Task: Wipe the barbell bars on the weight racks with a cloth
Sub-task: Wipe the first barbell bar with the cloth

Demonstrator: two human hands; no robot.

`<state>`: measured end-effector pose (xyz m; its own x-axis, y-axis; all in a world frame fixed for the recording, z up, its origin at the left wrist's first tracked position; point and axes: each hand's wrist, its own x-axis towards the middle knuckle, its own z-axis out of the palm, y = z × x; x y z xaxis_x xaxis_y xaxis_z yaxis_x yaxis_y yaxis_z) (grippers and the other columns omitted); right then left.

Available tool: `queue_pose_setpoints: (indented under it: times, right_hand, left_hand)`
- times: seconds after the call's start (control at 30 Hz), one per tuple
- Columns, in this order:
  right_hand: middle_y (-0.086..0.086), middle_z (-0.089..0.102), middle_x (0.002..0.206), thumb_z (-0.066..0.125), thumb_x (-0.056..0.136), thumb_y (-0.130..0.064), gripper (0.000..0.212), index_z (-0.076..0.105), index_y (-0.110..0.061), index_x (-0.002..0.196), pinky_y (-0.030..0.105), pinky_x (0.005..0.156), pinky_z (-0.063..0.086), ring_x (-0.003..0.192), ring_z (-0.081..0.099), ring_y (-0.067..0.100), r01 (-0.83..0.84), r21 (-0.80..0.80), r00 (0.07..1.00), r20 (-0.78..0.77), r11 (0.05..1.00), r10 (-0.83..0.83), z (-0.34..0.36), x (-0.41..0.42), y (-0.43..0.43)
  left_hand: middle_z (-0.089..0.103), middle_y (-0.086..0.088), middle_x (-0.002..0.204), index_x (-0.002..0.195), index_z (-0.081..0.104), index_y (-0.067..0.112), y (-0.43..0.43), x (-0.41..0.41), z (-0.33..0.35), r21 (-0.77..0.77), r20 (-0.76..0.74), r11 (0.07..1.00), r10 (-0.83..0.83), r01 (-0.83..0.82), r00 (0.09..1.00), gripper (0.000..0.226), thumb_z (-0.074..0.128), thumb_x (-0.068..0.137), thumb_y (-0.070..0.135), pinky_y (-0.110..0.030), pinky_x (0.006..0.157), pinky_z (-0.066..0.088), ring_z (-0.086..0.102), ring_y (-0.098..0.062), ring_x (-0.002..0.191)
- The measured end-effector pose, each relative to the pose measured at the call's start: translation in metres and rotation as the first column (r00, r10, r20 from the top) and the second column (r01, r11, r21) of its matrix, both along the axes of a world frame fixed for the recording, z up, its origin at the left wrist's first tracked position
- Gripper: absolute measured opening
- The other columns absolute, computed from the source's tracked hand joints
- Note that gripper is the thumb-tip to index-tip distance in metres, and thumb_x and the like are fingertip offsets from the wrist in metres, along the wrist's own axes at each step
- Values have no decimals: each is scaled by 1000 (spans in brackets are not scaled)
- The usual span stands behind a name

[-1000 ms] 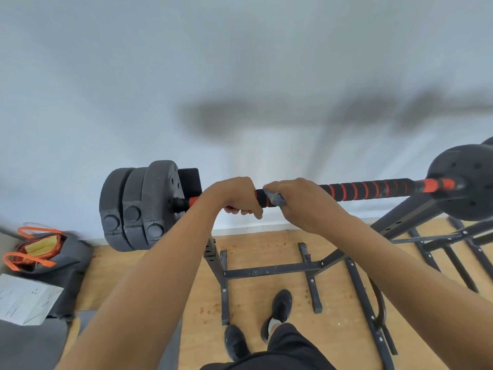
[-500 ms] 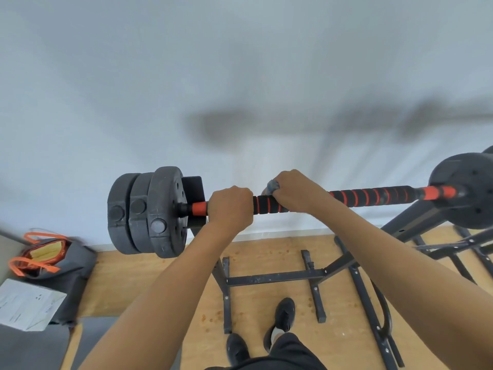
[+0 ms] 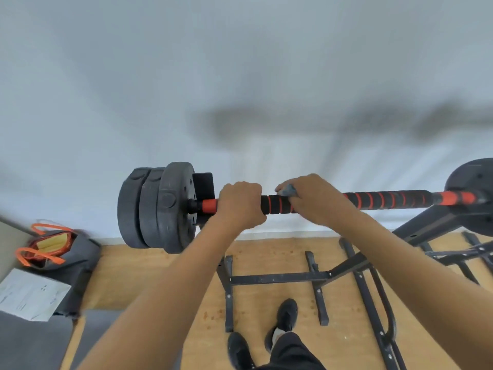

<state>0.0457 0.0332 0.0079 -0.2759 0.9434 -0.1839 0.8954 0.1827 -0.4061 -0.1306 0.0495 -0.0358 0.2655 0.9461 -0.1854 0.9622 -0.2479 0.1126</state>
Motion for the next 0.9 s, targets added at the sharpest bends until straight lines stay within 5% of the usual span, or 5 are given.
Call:
queue_pose_setpoints:
  times: [0.1, 0.27, 0.47, 0.7, 0.9]
  right_hand:
    - [-7, 45, 61, 38, 68, -5, 9, 41, -13, 64, 34, 51, 38, 56, 37, 26, 74, -191, 993, -77, 979, -90, 17, -8, 30]
    - [0, 67, 77, 44, 79, -11, 28, 71, -16, 86, 27, 48, 49, 57, 64, 20, 75, -297, 996, -22, 952, -85, 10, -14, 36]
    - [-2, 56, 68, 46, 81, -8, 22, 53, -26, 72, 30, 52, 36, 64, 55, 24, -1, 60, 998, 57, 998, -3, -18, -12, -7]
    - [5, 49, 150, 43, 94, -7, 56, 39, -8, 150, 31, 119, 28, 140, 40, 21, -122, 298, 963, 268, 947, 40, -25, -16, -55]
    - [-4, 28, 165, 44, 100, -12, 62, 26, -20, 159, 27, 122, 19, 151, 25, 13, -113, 143, 980, 182, 983, 86, -22, -18, -107]
  left_hand:
    - [48, 4, 78, 94, 42, 20, -27, 5, -22, 292, -62, 956, 7, 11, 998, 33, 68, 90, 39, -33, 69, 32, 48, -21, 70]
    - [37, 6, 62, 82, 47, 21, -21, 8, -20, 280, -92, 959, 77, -48, 993, 17, 61, 87, 13, -31, 59, 31, 44, -18, 56]
    - [53, 4, 68, 74, 48, 21, -7, 8, -7, 102, -72, 993, 64, -56, 995, 18, 64, 80, 17, -29, 60, 40, 51, -18, 58]
    - [56, -2, 63, 75, 57, 12, 20, 8, 18, -417, -39, 908, 31, -44, 999, 9, 64, 70, 9, -27, 62, 45, 53, -23, 57]
    - [54, -1, 63, 81, 59, 13, 21, 1, 13, -434, 41, 901, 31, -10, 999, 15, 65, 67, 11, -29, 64, 46, 52, -23, 57]
